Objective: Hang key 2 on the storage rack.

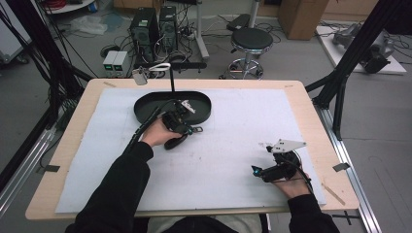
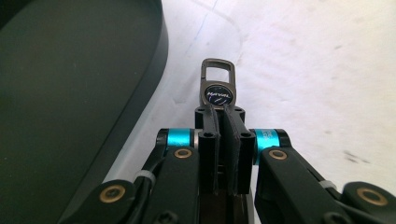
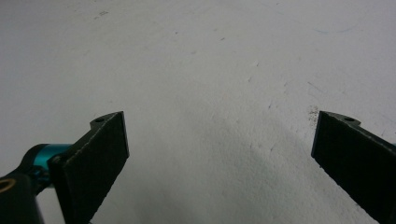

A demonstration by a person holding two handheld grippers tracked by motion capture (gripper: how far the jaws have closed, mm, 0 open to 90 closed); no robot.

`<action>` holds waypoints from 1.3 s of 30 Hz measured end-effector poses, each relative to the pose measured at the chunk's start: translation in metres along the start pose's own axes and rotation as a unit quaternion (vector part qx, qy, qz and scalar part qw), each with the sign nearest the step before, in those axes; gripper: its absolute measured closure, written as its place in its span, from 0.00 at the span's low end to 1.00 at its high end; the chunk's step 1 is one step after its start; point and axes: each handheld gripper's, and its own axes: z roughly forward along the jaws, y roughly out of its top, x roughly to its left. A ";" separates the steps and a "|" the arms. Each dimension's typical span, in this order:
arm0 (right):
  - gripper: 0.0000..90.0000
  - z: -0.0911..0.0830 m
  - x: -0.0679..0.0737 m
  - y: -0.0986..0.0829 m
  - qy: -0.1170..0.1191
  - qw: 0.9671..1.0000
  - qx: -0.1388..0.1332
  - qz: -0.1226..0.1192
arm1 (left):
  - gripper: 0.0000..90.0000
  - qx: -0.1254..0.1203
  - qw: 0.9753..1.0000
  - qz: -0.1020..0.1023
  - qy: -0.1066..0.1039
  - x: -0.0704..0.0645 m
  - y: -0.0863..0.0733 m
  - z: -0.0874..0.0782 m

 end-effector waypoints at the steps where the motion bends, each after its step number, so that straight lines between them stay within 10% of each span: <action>1: 0.03 0.000 0.000 0.000 0.000 1.000 -0.001 -0.001 | 0.94 -0.004 1.000 0.000 0.000 0.001 0.000 -0.004; 39: 0.03 0.000 0.001 0.001 0.000 1.000 0.000 0.001 | 0.94 -0.100 0.994 -0.021 0.044 0.016 0.006 -0.086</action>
